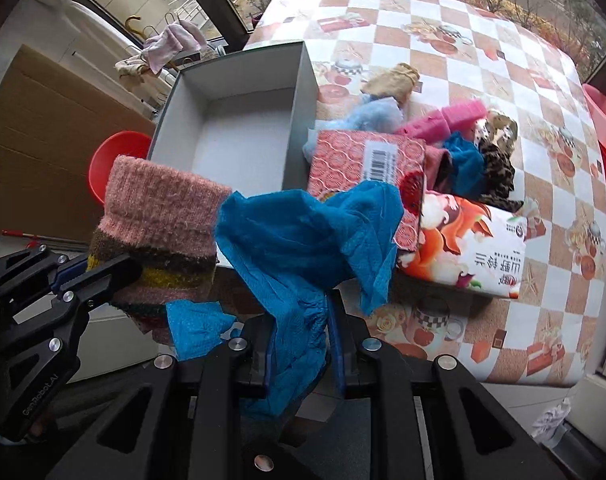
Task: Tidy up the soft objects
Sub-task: 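Lift the glove with left gripper while right gripper lifts the blue cloth, then carry glove and blue cloth over the white box with both grippers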
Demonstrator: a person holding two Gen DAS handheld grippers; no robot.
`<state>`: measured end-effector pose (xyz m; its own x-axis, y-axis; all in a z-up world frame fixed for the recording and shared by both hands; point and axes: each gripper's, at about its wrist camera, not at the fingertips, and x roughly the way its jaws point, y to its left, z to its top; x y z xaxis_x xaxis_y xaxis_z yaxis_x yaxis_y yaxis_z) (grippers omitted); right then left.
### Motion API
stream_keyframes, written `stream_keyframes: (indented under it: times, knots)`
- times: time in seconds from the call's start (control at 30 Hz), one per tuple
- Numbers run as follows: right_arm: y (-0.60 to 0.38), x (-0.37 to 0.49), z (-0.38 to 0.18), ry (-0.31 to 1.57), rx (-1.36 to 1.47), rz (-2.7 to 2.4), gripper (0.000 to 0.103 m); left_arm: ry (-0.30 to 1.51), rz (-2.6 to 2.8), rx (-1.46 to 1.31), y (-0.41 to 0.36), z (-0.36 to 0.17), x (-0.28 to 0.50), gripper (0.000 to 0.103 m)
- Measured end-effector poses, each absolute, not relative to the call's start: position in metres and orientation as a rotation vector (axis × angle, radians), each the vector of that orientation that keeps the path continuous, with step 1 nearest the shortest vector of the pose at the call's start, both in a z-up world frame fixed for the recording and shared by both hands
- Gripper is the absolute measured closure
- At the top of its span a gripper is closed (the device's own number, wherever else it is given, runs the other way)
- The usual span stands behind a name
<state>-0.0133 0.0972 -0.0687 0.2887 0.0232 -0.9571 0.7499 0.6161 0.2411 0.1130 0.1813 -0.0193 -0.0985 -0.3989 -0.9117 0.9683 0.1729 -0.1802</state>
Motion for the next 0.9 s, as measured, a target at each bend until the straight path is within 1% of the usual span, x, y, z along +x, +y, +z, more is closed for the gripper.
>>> stream_keyframes:
  times: [0.17, 0.4, 0.9]
  knots:
    - [0.093, 0.014, -0.057, 1.175, 0.756, -0.526, 0.080, 1.100, -1.229, 0.618, 0.183, -0.014, 0.143, 0.094]
    - [0.088, 0.041, -0.048, 1.154, 0.734, -0.499, 0.080, 1.072, -1.156, 0.584, 0.184, -0.010, 0.165, 0.094]
    - [0.083, 0.057, -0.047, 1.147, 0.754, -0.483, 0.080, 1.084, -1.084, 0.555, 0.178, -0.014, 0.192, 0.094]
